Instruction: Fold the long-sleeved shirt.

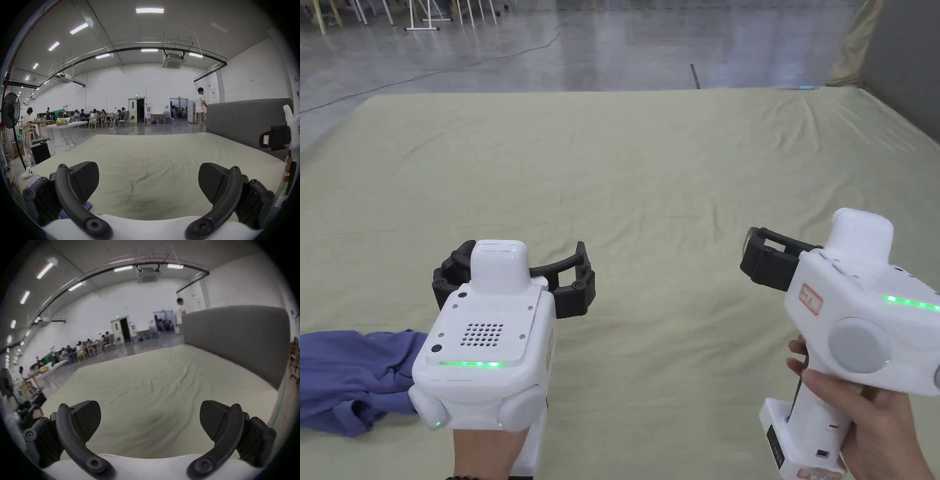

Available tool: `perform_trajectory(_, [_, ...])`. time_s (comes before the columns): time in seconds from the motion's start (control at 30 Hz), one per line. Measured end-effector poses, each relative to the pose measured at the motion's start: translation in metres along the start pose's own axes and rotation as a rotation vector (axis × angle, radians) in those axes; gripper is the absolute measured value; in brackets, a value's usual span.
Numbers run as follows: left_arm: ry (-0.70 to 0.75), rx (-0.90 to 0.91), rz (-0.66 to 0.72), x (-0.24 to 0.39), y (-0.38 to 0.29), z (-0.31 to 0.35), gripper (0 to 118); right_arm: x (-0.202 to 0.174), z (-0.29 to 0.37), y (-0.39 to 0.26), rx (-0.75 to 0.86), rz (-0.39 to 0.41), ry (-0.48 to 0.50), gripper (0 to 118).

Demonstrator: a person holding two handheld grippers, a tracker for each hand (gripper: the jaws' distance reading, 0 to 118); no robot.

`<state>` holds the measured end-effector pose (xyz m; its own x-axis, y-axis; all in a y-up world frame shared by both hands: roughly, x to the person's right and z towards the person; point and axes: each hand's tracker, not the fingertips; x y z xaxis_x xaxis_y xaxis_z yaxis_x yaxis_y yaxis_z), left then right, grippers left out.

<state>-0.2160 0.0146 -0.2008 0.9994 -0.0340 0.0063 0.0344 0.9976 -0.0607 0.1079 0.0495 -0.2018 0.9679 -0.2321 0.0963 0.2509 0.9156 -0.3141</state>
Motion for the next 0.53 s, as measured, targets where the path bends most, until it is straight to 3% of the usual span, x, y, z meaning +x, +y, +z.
perform_trajectory(0.07, [0.003,0.0,0.003,0.001,0.0,0.0,118,0.012,-0.002,-0.005,0.063,-0.068,0.134,118])
perform_trajectory(0.1, [0.002,-0.003,0.004,0.001,0.0,0.0,118,0.014,-0.002,-0.007,0.082,-0.077,0.134,118])
perform_trajectory(0.17, [0.004,-0.003,0.005,0.003,-0.001,0.0,118,0.015,0.004,-0.012,0.144,-0.001,0.095,118])
perform_trajectory(0.23, [0.0,-0.005,0.0,0.005,-0.003,0.001,118,0.008,0.009,-0.018,0.257,0.133,-0.014,118])
perform_trajectory(0.3, [0.0,-0.004,-0.007,0.007,-0.005,0.001,118,0.002,0.003,-0.026,0.332,0.309,-0.027,118])
perform_trajectory(0.37, [-0.002,-0.006,-0.004,0.008,-0.006,0.0,118,-0.001,0.005,-0.036,0.3,0.406,-0.148,118])
perform_trajectory(0.4, [-0.001,-0.009,0.0,0.008,-0.006,0.0,118,-0.002,0.004,-0.038,0.23,0.411,-0.163,118])
perform_trajectory(0.47, [0.0,-0.011,0.007,0.008,-0.006,0.0,118,0.004,0.003,-0.044,0.248,0.369,-0.083,118])
perform_trajectory(0.53, [0.0,-0.008,0.017,0.009,-0.007,0.0,118,0.005,0.003,-0.046,0.242,0.357,-0.089,118])
